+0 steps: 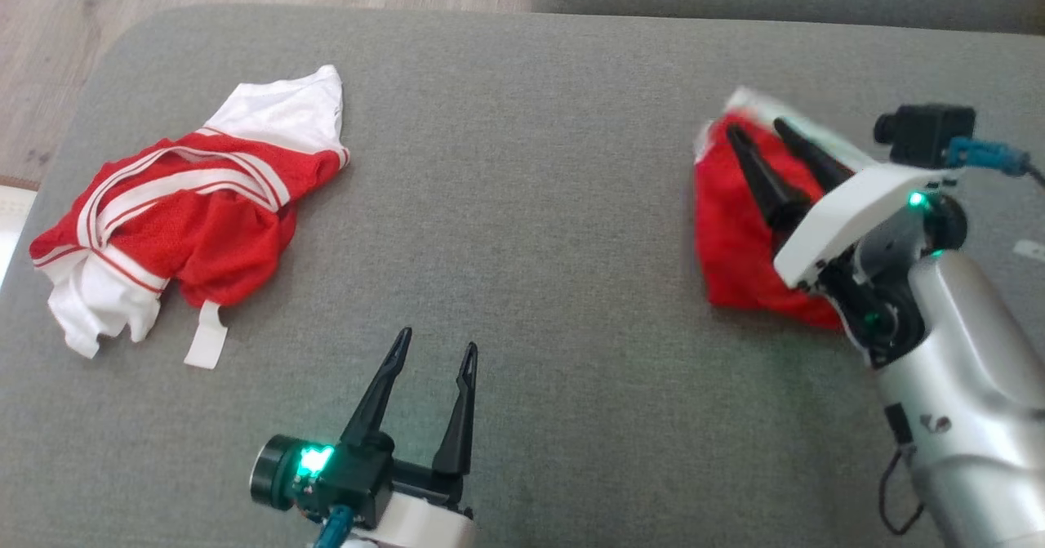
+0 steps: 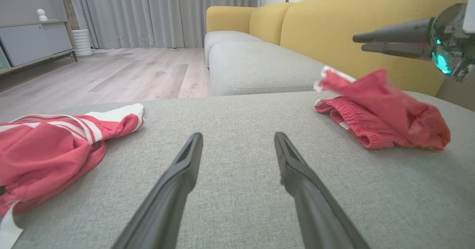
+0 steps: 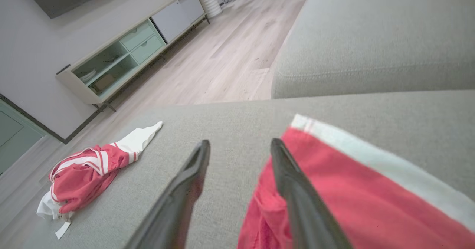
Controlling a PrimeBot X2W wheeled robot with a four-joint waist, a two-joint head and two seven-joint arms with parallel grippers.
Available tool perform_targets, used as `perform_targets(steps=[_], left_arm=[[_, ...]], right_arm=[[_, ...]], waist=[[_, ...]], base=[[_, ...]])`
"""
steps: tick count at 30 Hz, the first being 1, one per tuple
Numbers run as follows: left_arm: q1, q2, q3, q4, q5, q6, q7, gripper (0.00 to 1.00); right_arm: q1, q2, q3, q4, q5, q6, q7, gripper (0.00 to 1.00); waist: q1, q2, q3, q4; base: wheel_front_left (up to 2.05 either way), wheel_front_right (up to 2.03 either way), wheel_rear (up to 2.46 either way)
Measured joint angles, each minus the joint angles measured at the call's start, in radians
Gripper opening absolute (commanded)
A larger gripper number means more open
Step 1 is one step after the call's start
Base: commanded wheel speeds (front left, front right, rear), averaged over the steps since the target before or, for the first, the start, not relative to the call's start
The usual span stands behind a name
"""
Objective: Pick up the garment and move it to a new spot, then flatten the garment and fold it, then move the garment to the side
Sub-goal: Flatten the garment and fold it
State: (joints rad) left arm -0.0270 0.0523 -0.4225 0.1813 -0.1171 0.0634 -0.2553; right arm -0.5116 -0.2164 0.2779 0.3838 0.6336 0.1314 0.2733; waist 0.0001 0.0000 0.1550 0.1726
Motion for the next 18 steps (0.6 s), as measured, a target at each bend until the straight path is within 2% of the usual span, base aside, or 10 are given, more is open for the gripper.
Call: perform_targets(steps=[3, 7, 13, 18], left_arm=[[-0.004, 0.000, 0.000, 0.003, -0.007, 0.009, 0.000, 1.00], [-0.006, 0.000, 0.001, 0.008, -0.008, 0.016, 0.000, 1.00], [0.010, 0.000, 0.004, 0.010, -0.022, 0.025, 0.000, 1.00], [0.049, 0.000, 0.009, 0.010, -0.033, 0.030, 0.000, 1.00]], right_arm=[[-0.010, -0.020, 0.002, -0.005, 0.003, 0.000, -0.012, 1.00], [-0.001, -0.096, -0.002, -0.055, 0.020, 0.000, -0.045, 1.00], [0.123, -0.202, -0.040, -0.137, 0.028, 0.000, -0.128, 1.00], [0.263, -0.218, -0.060, -0.200, 0.002, 0.000, -0.252, 1.00]], waist=[[0.0001, 0.0000, -0.005, -0.006], [0.0000, 0.0000, -0.029, -0.020], [-0.0001, 0.0000, -0.079, -0.046], [-0.0001, 0.0000, -0.132, -0.058]], base=[[0.00, 0.00, 0.00], [0.00, 0.00, 0.00], [0.00, 0.00, 0.00], [0.00, 0.00, 0.00]])
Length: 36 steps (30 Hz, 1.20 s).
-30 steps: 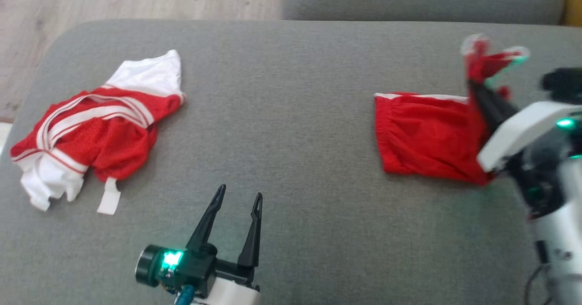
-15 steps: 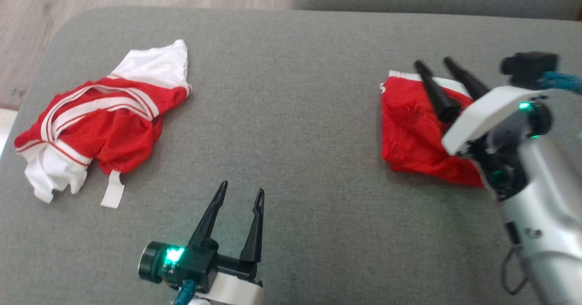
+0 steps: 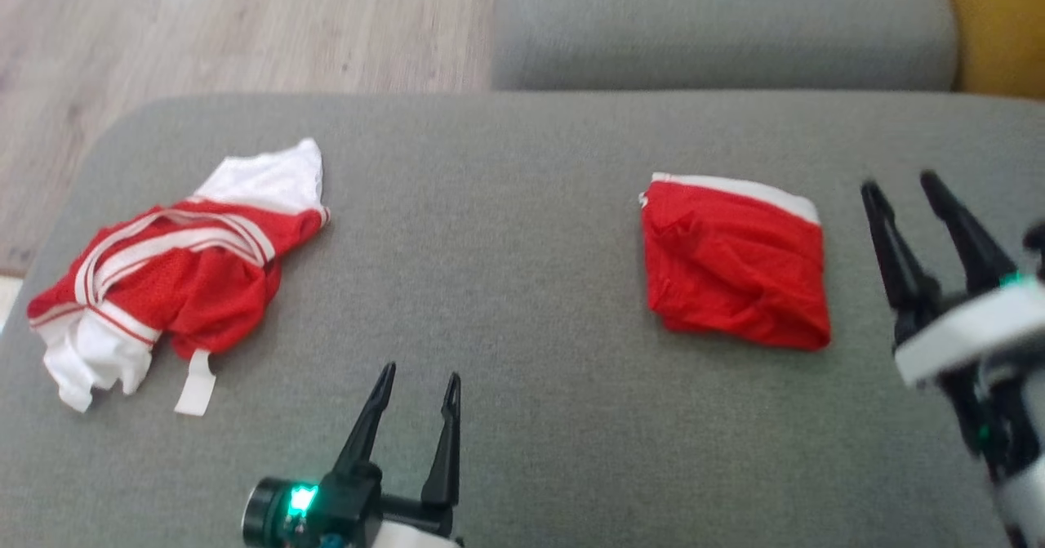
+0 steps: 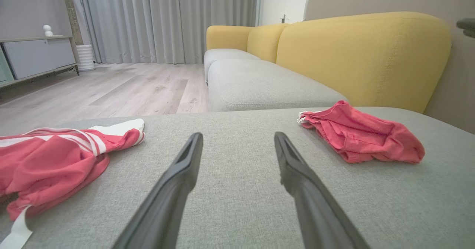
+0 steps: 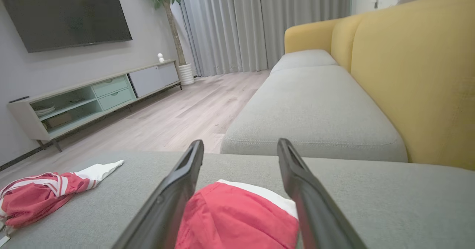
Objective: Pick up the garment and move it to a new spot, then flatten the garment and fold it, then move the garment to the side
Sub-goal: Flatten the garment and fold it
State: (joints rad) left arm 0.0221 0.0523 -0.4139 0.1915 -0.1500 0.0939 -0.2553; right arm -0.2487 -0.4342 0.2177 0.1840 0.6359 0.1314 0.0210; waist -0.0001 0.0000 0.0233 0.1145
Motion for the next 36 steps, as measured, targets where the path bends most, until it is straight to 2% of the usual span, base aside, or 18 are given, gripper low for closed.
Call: perform_targets(steps=[4, 9, 10, 11, 18, 21, 27, 32, 36], left_arm=[[0.033, 0.000, 0.010, 0.000, 0.000, 0.003, 0.000, 1.00], [0.049, 0.000, 0.022, -0.001, 0.000, 0.003, 0.000, 1.00], [0.049, 0.000, 0.023, -0.002, 0.000, 0.003, 0.000, 1.00], [0.049, 0.000, 0.023, -0.002, 0.000, 0.002, 0.000, 1.00], [0.048, 0.001, 0.018, -0.006, 0.000, 0.002, 0.000, 1.00], [0.045, 0.001, 0.012, -0.013, 0.000, -0.002, 0.000, 1.00], [-0.002, 0.000, -0.001, -0.024, 0.000, -0.016, 0.000, 1.00], [-0.040, 0.000, -0.004, -0.033, 0.000, -0.023, 0.000, 1.00], [-0.042, 0.000, -0.007, -0.030, 0.000, -0.024, 0.000, 1.00]], right_arm=[[0.117, 0.015, -0.030, -0.023, -0.040, 0.000, -0.076, 1.00], [0.259, 0.067, -0.033, -0.037, -0.047, 0.000, -0.100, 1.00], [0.273, 0.073, -0.031, -0.039, -0.043, 0.000, -0.100, 0.38], [0.281, 0.074, -0.028, -0.040, -0.031, 0.000, -0.099, 0.00], [0.228, 0.063, -0.028, -0.003, 0.116, 0.000, -0.012, 0.00], [0.116, 0.023, -0.024, 0.058, 0.238, 0.000, 0.113, 0.00], [-0.059, -0.036, 0.005, 0.160, 0.394, 0.000, 0.332, 0.00], [-0.138, -0.073, 0.022, 0.239, 0.436, 0.000, 0.412, 0.00], [-0.151, -0.072, 0.051, 0.286, 0.449, 0.000, 0.432, 0.00]], waist=[[-0.0001, 0.0000, -0.040, -0.008], [-0.0002, 0.0000, -0.064, -0.010], [-0.0002, 0.0000, -0.063, -0.007], [-0.0001, 0.0000, -0.062, -0.004], [0.0000, 0.0000, -0.037, 0.045], [0.0000, 0.0000, -0.001, 0.081], [0.0003, 0.0000, 0.087, 0.129], [0.0005, 0.0000, 0.151, 0.157], [0.0004, 0.0000, 0.171, 0.165]], base=[[0.00, 0.00, 0.00], [0.00, 0.00, 0.00], [0.00, 0.00, 0.00], [0.00, 0.00, 0.00], [0.00, 0.00, 0.00], [0.00, 0.00, 0.00], [0.00, 0.00, 0.00], [0.00, 0.00, 0.00], [0.00, 0.00, 0.00]])
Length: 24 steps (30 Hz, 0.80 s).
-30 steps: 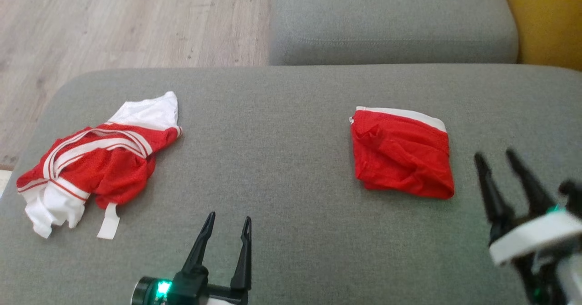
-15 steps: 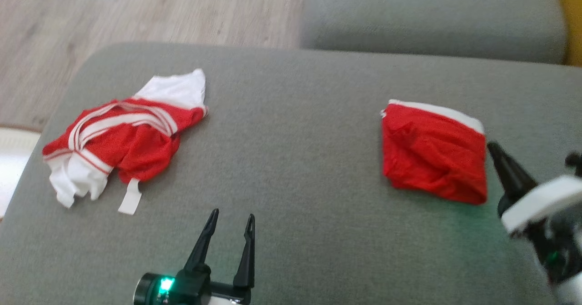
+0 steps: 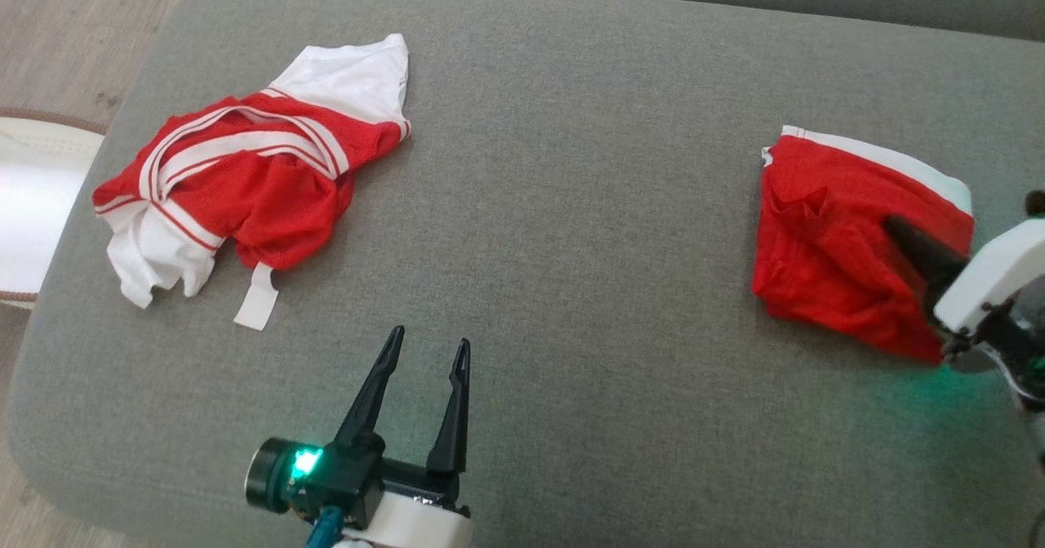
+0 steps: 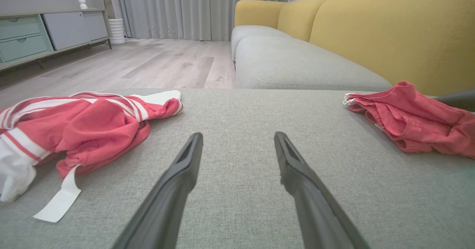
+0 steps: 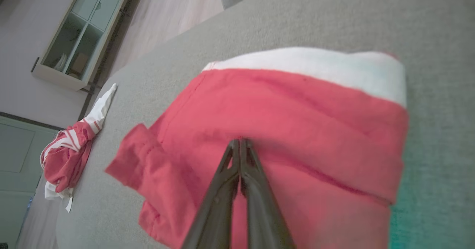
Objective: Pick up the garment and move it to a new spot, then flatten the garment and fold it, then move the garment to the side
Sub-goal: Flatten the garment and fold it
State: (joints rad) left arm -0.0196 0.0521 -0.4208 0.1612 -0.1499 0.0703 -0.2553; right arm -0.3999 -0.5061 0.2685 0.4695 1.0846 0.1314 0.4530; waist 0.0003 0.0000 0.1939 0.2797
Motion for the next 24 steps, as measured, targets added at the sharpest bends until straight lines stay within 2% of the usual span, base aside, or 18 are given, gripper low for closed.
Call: perform_targets(steps=[5, 10, 14, 17, 18, 19, 20, 22, 23, 24], left_arm=[[-0.003, 0.000, -0.004, 0.010, 0.000, -0.001, 0.000, 1.00], [-0.004, 0.000, -0.006, 0.024, 0.000, -0.002, 0.000, 1.00], [0.005, 0.000, -0.006, 0.034, 0.000, -0.008, 0.000, 1.00], [0.020, 0.000, -0.005, 0.044, 0.000, -0.008, 0.000, 1.00], [0.030, 0.000, -0.003, 0.047, 0.000, -0.007, 0.000, 1.00], [0.044, 0.000, -0.002, 0.048, 0.000, -0.004, 0.000, 1.00], [0.058, 0.000, 0.000, 0.049, 0.000, 0.002, 0.000, 1.00], [0.079, 0.001, 0.005, 0.049, 0.000, 0.005, 0.000, 1.00], [0.079, 0.001, 0.005, 0.049, 0.000, 0.005, 0.000, 1.00], [0.085, 0.001, 0.009, 0.048, 0.000, 0.007, 0.000, 1.00]], right_arm=[[0.002, 0.039, 0.068, 0.007, 0.055, 0.000, 0.043, 0.00], [0.040, 0.072, 0.155, -0.069, 0.148, 0.000, 0.119, 0.00], [0.135, 0.050, 0.235, -0.142, 0.156, 0.000, 0.142, 0.00], [0.193, 0.005, 0.269, -0.197, 0.128, 0.000, 0.077, 0.00], [0.204, -0.012, 0.275, -0.213, 0.103, 0.000, 0.036, 0.45], [0.211, -0.028, 0.277, -0.231, 0.073, 0.000, -0.011, 0.87], [0.213, -0.041, 0.277, -0.246, 0.043, 0.000, -0.064, 1.00], [0.218, -0.058, 0.270, -0.266, -0.017, 0.000, -0.173, 1.00], [0.218, -0.058, 0.270, -0.266, -0.017, 0.000, -0.173, 1.00], [0.225, -0.067, 0.266, -0.272, -0.051, 0.000, -0.220, 1.00]], waist=[[-0.0003, 0.0000, -0.014, -0.013], [-0.0004, 0.0000, -0.047, -0.031], [-0.0004, 0.0000, -0.086, -0.046], [-0.0004, 0.0000, -0.127, -0.059], [-0.0005, 0.0000, -0.142, -0.064], [-0.0005, 0.0000, -0.157, -0.070], [-0.0006, 0.0000, -0.171, -0.076], [-0.0007, 0.0000, -0.195, -0.091], [-0.0007, 0.0000, -0.195, -0.091], [-0.0006, 0.0000, -0.205, -0.100]], base=[[0.00, 0.00, 0.00], [0.00, 0.00, 0.00], [0.00, 0.00, 0.00], [0.00, 0.00, 0.00], [0.00, 0.00, 0.00], [0.00, 0.00, 0.00], [0.00, 0.00, 0.00], [0.00, 0.00, 0.00], [0.00, 0.00, 0.00], [0.00, 0.00, 0.00]])
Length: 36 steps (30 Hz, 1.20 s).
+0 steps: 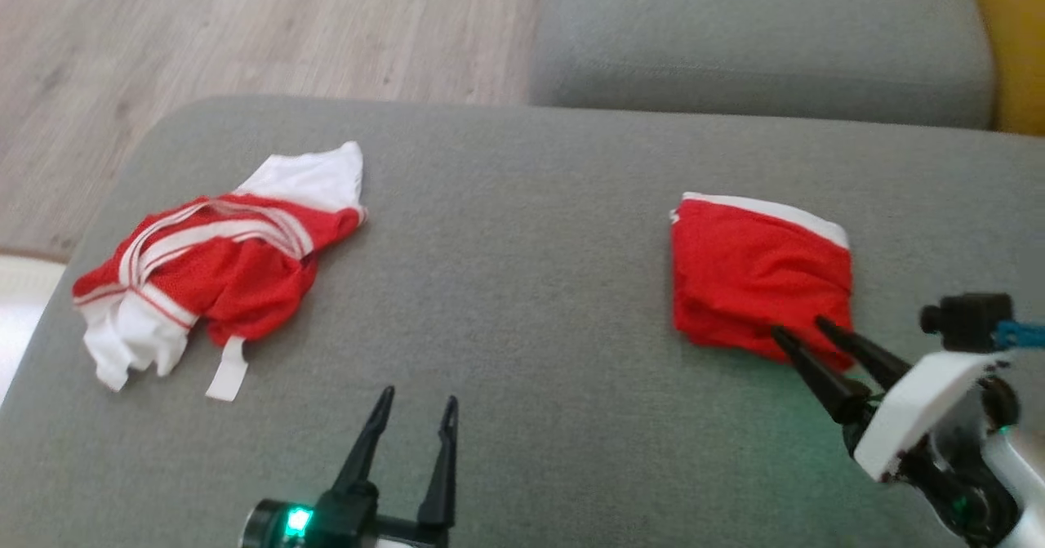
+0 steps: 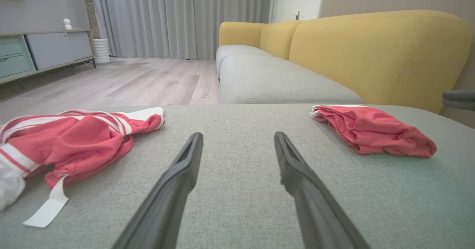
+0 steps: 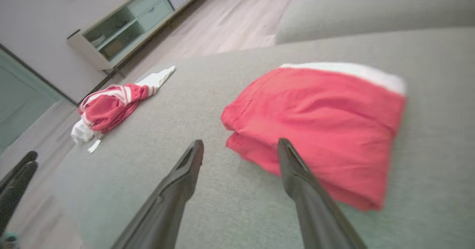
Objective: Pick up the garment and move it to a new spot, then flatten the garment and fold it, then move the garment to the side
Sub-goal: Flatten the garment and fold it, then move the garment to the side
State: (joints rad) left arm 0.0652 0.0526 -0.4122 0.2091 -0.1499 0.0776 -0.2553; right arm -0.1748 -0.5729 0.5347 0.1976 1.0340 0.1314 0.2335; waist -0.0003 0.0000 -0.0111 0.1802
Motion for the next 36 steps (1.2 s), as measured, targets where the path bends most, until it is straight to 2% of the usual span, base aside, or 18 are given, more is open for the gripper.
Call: perform_targets(steps=[4, 7, 11, 16, 19, 21, 27, 36], left_arm=[[0.006, 0.004, 0.033, -0.004, 0.000, 0.010, 0.000, 1.00], [0.014, 0.004, 0.057, -0.019, 0.000, 0.012, 0.000, 1.00], [0.048, 0.004, 0.066, -0.027, 0.000, 0.012, 0.000, 1.00], [0.083, 0.005, 0.094, -0.035, -0.016, 0.021, 0.000, 1.00], [0.106, 0.004, 0.108, -0.042, -0.029, 0.029, 0.000, 1.00], [0.130, 0.004, 0.123, -0.056, -0.030, 0.037, 0.000, 1.00], [0.172, 0.004, 0.134, -0.073, -0.025, 0.038, 0.000, 1.00], [0.171, 0.004, 0.149, -0.075, 0.001, 0.036, 0.000, 1.00]], right_arm=[[0.048, -0.006, -0.035, 0.011, -0.181, 0.000, -0.176, 1.00], [0.088, 0.026, -0.115, 0.053, -0.322, 0.000, -0.295, 1.00], [0.162, 0.146, -0.248, 0.094, -0.489, 0.000, -0.428, 1.00], [0.276, 0.299, -0.399, 0.101, -0.686, 0.000, -0.481, 1.00], [0.339, 0.380, -0.461, 0.017, -0.735, 0.000, -0.481, 1.00], [0.379, 0.410, -0.477, -0.034, -0.757, 0.000, -0.481, 1.00], [0.477, 0.429, -0.481, -0.098, -0.790, 0.000, -0.481, 1.00], [0.489, 0.434, -0.477, -0.115, -0.790, 0.000, -0.481, 1.00]], waist=[[0.0000, 0.0000, -0.032, -0.038], [0.0002, 0.0000, -0.052, -0.066], [0.0002, 0.0000, -0.078, -0.095], [0.0001, 0.0000, -0.107, -0.117], [0.0002, 0.0000, -0.125, -0.123], [0.0001, 0.0000, -0.136, -0.126], [0.0002, 0.0000, -0.153, -0.123], [0.0003, 0.0000, -0.161, -0.118]], base=[[0.00, 0.00, 0.00], [0.00, 0.00, 0.00], [0.00, 0.00, 0.00], [0.00, 0.00, 0.00], [0.00, 0.00, 0.00], [0.00, 0.00, 0.00], [0.00, 0.00, 0.00], [0.00, 0.00, 0.00]])
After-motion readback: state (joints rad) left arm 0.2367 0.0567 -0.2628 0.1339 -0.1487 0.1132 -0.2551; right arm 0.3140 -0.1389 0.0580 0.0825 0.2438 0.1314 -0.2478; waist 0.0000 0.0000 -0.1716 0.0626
